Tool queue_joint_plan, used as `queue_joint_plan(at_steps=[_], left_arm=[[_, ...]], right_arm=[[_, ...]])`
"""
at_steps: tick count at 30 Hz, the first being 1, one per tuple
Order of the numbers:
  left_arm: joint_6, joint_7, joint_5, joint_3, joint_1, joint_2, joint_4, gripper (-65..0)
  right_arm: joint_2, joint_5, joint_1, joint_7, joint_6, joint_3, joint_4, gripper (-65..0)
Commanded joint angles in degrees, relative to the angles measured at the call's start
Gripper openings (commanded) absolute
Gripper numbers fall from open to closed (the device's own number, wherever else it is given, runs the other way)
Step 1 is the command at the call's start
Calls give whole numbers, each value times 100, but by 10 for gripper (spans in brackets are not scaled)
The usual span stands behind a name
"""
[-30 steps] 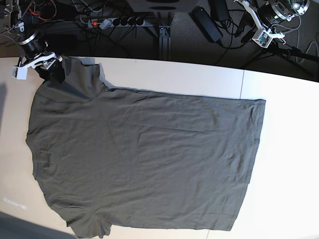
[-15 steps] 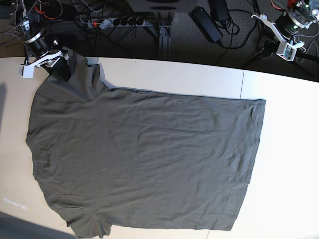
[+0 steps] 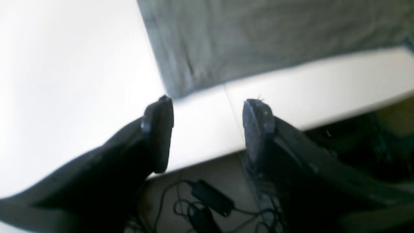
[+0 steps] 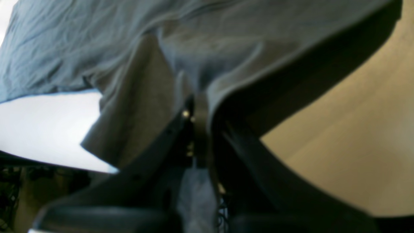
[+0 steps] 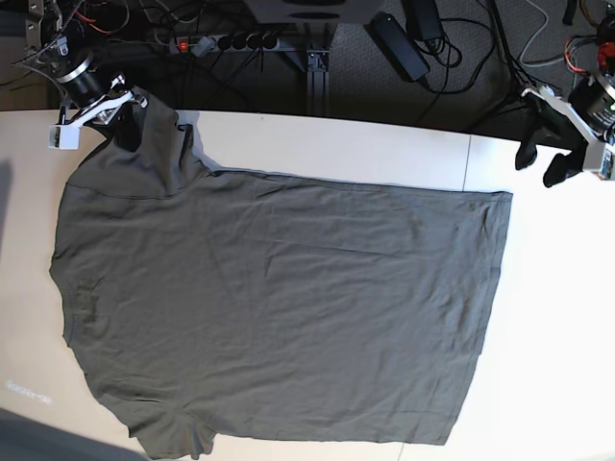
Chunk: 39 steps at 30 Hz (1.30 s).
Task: Fold the T-shirt properly
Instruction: 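Move the left gripper to the opposite shoulder corner and grasp it, then lift both shoulder corners and pull them across the shirt toward the hem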
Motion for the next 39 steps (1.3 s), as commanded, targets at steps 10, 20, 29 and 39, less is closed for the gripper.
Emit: queue_joint_plan(at_steps=[10,20,29,39], left_arm=[[-74,269,-649,693,-1480,-81,-2385,-275],[-94,730,-981,1410,-2389,-81,-3517,-275],[-74,802,-538,2448,-2387,28,-3517,-276],[-92,1130,-487,2479,-2614,299,-3517,-276]], right_arm=[[-7,-535,-116,-857,-15,-87,11,-650],[-7,-535,-116,-857,-15,-87,11,-650],[-7,-535,-116,-857,-15,-87,11,-650],[-7,-514,-116,-855,-15,-87,33,-650]])
